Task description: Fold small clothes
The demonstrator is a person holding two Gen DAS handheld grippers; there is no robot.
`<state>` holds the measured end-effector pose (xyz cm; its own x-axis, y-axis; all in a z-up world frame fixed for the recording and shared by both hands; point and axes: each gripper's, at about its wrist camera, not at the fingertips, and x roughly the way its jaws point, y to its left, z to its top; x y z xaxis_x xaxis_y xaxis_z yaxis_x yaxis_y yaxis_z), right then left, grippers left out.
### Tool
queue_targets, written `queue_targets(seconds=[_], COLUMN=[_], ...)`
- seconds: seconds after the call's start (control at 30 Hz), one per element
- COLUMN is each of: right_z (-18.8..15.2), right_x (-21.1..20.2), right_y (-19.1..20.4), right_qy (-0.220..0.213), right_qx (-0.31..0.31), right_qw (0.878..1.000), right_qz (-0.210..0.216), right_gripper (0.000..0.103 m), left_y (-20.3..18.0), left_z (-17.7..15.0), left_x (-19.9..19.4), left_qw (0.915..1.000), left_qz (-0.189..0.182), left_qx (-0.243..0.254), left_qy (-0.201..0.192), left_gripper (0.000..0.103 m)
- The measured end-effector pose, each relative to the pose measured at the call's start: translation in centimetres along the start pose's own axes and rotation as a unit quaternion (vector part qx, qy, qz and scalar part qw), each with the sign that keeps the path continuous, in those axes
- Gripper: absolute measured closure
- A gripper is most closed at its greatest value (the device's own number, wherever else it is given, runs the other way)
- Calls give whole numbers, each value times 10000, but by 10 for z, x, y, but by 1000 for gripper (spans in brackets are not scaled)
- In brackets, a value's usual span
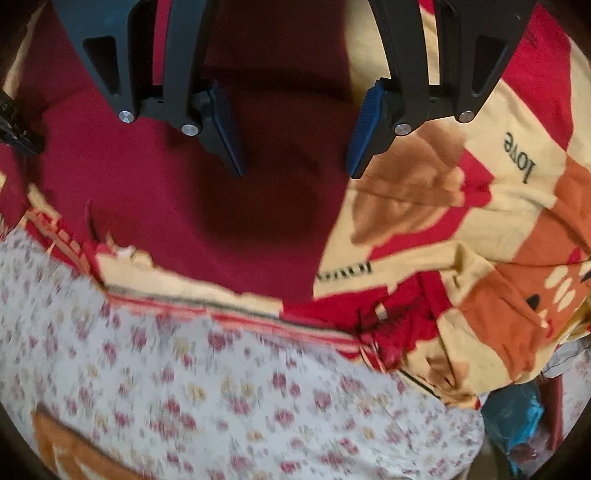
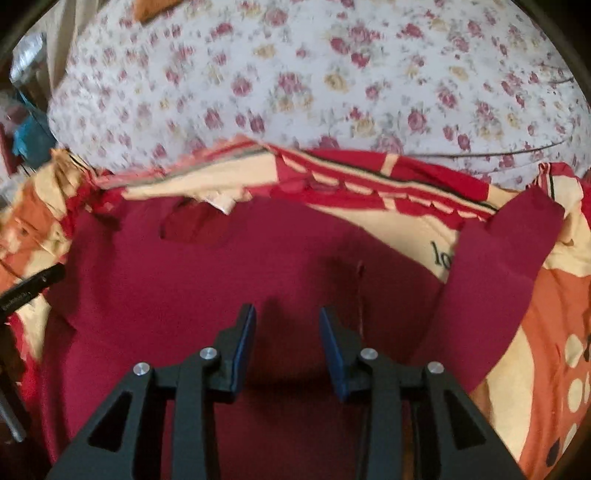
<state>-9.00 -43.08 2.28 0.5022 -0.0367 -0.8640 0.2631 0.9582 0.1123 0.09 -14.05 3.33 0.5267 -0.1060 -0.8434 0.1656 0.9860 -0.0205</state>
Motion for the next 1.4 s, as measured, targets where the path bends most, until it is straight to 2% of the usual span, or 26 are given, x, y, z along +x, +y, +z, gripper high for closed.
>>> queue_targets(seconds=[0.13,0.3,0.4,0.5,0.83,1.2,1.3,1.4], right_z=[-3,-9,-13,-14,-27,-37,-41,-42], right_x=[-8,-21,-12,-13,-35,-45,-55,-68], right_y=[-1,4,8,12,5,8,-4,-34], right_qy=[-56,-80,64,27,40,51,-75,-253], right_qx=[-3,-54,-135,-203,14,38,215,526], right_qw=[10000,9999,9999,9997,9999,9994,9989,9979], right_qz=[-17,52,-60,-143,146,333,399,262], right_gripper=[68,66,61,60,49,48,46,44], left_y=[-6,-5,-7,-10,-24,-22,-18,-16], left_z=[-6,-7,-10,-14,-24,-37,-39,-39], left_x=[3,-5,-12,-20,-37,-33,-29,-30], left_qw=[9995,9997,9996,9994,9992,9996,9997,9996], left_qz=[218,198,191,172,0,-37,-194,-280], left_qx=[203,129,160,227,336,257,150,77], left_qy=[-108,-107,-148,-183,-227,-123,-43,-61], left_gripper=[67,67,67,67,67,67,67,67])
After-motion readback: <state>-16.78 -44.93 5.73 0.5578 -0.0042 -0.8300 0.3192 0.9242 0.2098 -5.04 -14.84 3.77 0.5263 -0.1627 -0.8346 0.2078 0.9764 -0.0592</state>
